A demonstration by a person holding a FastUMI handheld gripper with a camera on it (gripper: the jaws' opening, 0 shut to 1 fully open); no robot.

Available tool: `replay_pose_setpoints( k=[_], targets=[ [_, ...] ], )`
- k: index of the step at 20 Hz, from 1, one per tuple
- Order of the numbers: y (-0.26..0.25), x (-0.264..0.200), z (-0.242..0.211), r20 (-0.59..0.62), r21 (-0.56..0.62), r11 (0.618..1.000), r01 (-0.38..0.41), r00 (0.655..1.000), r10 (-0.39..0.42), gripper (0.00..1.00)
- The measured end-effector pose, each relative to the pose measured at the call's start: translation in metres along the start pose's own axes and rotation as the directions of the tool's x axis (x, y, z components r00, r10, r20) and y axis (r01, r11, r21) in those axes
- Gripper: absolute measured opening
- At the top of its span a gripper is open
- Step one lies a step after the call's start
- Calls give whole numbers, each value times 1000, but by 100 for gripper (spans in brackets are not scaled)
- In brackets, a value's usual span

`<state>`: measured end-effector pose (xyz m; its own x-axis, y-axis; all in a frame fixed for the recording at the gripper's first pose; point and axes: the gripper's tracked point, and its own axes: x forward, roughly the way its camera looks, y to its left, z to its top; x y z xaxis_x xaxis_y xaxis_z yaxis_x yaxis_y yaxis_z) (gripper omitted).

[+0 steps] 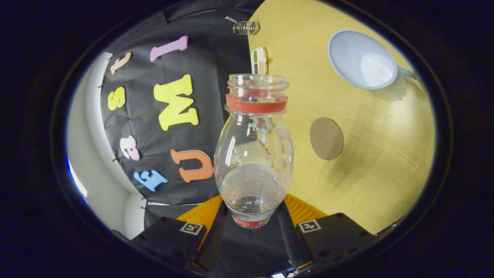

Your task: Take the bottle from table, then pour the juice into the cup, finally place the bottle on the coaster

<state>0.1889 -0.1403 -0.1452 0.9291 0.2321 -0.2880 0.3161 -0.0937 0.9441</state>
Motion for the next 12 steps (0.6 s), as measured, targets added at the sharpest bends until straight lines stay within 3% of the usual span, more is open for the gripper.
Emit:
replay_pose_setpoints(
  k=[12],
  targets=[
    [15,-6,-1,-21,104,994,-18,1000,20,75]
  ],
)
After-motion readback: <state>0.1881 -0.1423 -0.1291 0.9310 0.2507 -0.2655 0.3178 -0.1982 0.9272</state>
